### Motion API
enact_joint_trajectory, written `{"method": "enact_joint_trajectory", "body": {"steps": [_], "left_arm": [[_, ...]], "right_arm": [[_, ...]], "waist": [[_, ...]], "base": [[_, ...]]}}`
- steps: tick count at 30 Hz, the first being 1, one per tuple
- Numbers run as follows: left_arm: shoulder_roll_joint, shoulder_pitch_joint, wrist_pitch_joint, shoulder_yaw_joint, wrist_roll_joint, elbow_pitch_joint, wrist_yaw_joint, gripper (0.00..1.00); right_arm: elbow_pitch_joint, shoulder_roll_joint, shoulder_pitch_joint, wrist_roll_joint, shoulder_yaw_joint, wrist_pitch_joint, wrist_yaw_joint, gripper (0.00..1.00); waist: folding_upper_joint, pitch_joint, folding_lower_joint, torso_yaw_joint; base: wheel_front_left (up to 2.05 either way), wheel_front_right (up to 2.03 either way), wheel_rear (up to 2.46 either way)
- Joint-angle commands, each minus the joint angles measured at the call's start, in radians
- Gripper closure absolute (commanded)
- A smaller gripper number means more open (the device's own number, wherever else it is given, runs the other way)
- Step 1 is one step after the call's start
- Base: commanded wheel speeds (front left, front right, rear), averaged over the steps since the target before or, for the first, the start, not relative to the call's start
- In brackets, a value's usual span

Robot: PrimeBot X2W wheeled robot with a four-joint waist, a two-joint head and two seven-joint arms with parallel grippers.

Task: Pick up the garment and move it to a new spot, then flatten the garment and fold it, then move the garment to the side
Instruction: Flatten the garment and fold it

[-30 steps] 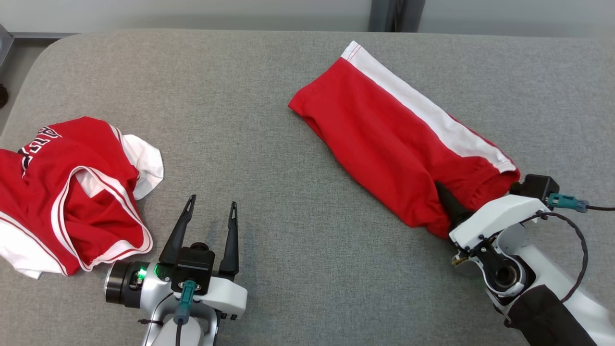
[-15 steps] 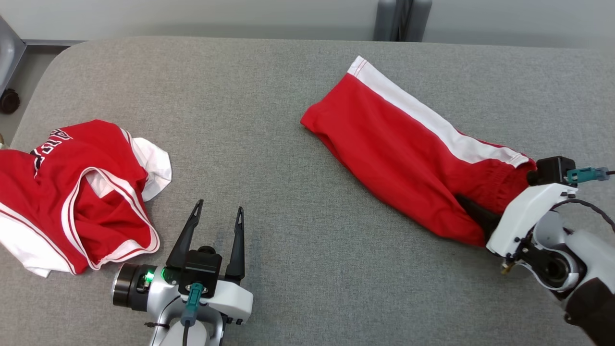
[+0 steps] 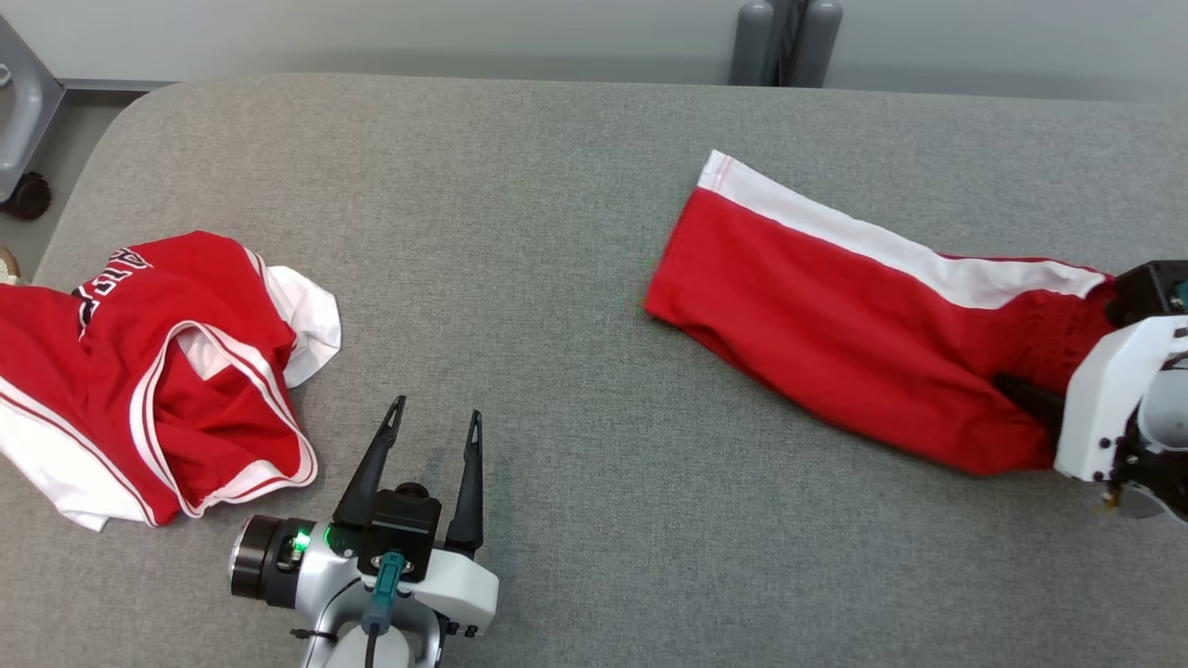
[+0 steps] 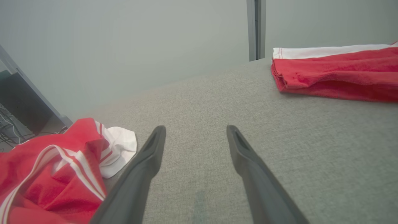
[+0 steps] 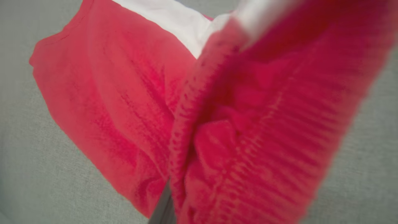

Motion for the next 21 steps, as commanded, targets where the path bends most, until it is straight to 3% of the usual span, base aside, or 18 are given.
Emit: {"method": "enact_joint_trajectory", "body": {"steps": [1,10,21], "left_arm": [[0.001,-0.002,-0.004,0.0,0.006,0.003,-0.005,0.0],[-0.001,-0.002,-0.004,-0.015,0.014,0.013,-0.007,0.0],[-0.003,-0.011,-0.004,-0.038,0.015,0.019,-0.01,0.0]], "right_arm": [[0.009,-0.016,-0.013,-0.009,0.011,0.008,0.002,1.0],[0.134,-0.126,-0.129,-0.158,0.178,0.046,0.001,1.0],[0.257,-0.147,-0.237,-0.318,0.308,0.014,0.001,1.0]], "waist": [[0.0,-0.001,0.0,0.002],[0.0,0.004,0.0,0.024],[0.0,0.022,0.0,0.046]], "base": [[0.0,0.0,0.0],[0.0,0.0,0.0],[0.0,0.0,0.0]]}}
